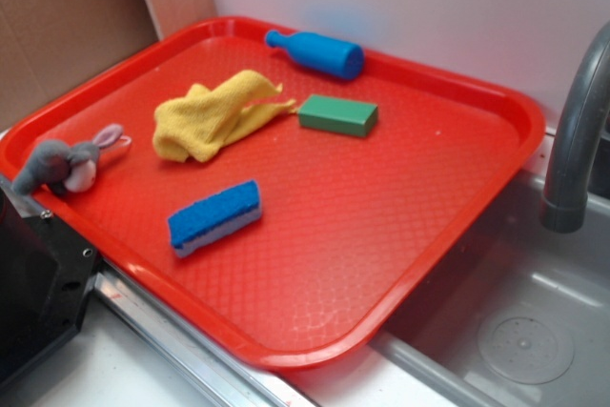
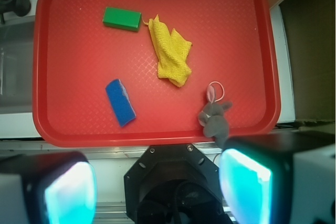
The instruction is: Grab the green block.
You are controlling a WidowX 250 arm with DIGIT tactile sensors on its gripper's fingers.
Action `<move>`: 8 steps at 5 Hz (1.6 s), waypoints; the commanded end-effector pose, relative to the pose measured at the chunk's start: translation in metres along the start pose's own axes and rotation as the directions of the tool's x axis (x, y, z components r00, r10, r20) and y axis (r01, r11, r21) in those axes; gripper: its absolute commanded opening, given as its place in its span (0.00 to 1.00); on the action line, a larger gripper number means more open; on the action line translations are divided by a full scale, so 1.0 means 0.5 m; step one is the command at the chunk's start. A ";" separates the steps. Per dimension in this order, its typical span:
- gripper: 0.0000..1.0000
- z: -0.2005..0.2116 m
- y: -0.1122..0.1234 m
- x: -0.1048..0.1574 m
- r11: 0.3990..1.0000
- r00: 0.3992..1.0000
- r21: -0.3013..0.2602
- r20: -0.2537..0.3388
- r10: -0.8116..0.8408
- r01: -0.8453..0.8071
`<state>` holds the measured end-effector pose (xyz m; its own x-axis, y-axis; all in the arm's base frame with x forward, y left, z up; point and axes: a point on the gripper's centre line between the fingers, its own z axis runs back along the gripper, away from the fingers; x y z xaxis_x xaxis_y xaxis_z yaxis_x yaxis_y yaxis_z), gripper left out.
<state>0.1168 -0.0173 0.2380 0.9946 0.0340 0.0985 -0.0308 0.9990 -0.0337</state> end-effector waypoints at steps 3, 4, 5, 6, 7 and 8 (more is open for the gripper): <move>1.00 -0.027 0.004 0.041 0.971 0.967 -0.027 0.106 -0.232 0.236; 1.00 -0.079 0.002 0.099 0.909 0.910 -0.089 0.125 -0.396 0.408; 1.00 -0.153 -0.023 0.176 0.826 0.823 -0.089 0.194 -0.534 0.557; 1.00 -0.210 -0.044 0.226 0.756 0.746 -0.075 0.249 -0.618 0.651; 1.00 -0.282 -0.075 0.279 0.678 0.664 -0.047 0.263 -0.700 0.734; 1.00 -0.358 -0.091 0.317 0.612 0.602 -0.036 0.230 -0.764 0.790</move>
<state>0.2876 -0.0510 0.0585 0.6441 -0.7158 0.2697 0.7483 0.6627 -0.0285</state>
